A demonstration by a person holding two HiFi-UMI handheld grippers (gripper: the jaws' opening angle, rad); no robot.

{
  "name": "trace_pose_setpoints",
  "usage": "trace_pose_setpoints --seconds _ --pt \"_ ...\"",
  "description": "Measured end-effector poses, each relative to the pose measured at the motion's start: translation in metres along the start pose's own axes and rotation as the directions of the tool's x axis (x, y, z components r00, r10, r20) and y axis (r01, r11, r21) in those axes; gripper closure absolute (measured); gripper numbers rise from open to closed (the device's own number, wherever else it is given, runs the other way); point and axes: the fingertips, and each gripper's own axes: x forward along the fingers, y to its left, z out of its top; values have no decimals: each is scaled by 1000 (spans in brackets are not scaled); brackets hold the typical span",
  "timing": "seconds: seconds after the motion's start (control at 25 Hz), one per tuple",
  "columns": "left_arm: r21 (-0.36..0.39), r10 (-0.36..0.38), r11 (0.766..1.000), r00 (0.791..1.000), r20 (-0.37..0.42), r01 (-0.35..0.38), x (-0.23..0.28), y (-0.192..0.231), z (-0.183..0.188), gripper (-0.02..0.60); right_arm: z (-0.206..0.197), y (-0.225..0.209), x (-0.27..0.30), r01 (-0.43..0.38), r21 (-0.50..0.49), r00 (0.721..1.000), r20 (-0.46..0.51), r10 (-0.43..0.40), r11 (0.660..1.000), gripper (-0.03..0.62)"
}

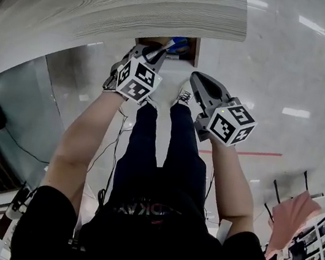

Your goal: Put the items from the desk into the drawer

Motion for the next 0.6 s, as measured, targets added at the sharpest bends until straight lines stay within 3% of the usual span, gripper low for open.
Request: trace_pose_setpoints --seconds 0.6 --pt "26 12 1000 1000 -11 -12 9 -1 -1 502 -3 -1 2 -11 16 1000 -5 11 1000 577"
